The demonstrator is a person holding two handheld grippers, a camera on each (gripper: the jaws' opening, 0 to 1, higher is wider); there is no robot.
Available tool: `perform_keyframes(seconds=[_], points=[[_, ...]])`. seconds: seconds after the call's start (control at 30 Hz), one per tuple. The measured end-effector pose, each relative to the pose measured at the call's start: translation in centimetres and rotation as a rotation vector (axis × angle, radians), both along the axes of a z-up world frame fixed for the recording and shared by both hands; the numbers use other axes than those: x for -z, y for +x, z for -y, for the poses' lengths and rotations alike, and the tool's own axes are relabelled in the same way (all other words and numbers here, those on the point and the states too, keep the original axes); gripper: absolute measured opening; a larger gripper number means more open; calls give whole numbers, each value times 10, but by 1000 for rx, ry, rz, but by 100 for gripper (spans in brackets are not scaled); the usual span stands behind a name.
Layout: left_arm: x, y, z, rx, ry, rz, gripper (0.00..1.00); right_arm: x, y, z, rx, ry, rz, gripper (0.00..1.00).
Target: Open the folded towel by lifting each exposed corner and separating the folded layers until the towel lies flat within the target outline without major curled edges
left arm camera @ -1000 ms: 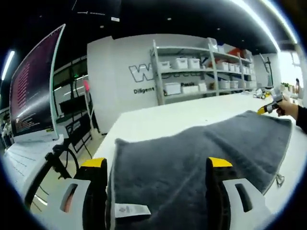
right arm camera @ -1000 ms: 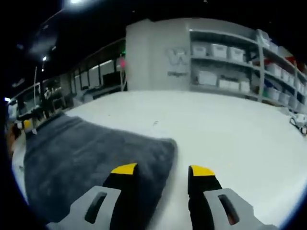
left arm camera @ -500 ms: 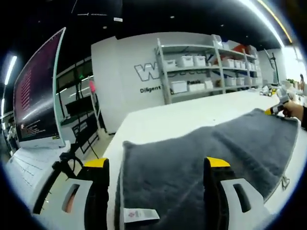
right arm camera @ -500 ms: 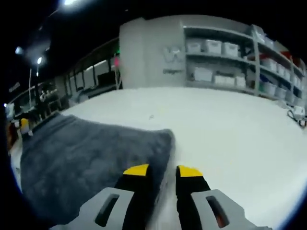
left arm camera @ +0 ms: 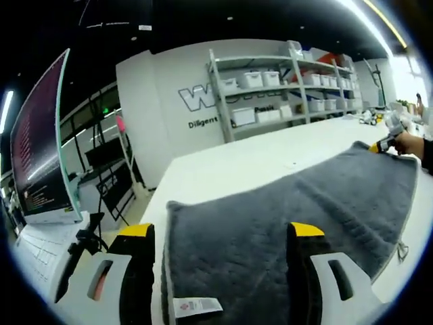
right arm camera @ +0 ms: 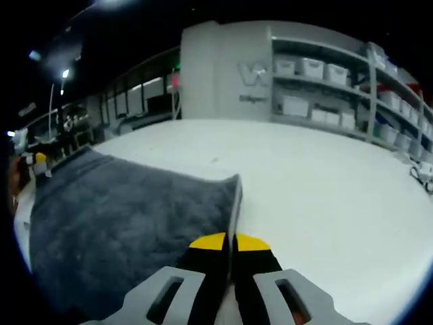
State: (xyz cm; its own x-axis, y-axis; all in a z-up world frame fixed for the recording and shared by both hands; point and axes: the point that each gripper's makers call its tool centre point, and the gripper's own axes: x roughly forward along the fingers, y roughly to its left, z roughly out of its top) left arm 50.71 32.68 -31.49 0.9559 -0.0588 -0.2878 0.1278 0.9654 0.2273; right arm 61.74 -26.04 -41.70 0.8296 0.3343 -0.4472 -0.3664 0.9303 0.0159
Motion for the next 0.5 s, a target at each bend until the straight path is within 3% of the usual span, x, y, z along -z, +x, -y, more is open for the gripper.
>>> perform_keyframes(seconds=[0.23,0.5], points=[[-7,2,4,6,16,1,76,0,-4,18,2,-25,-30,0],[-1,5,3,-8,15,-18,72,0,1,34,19,-29,-63,0]])
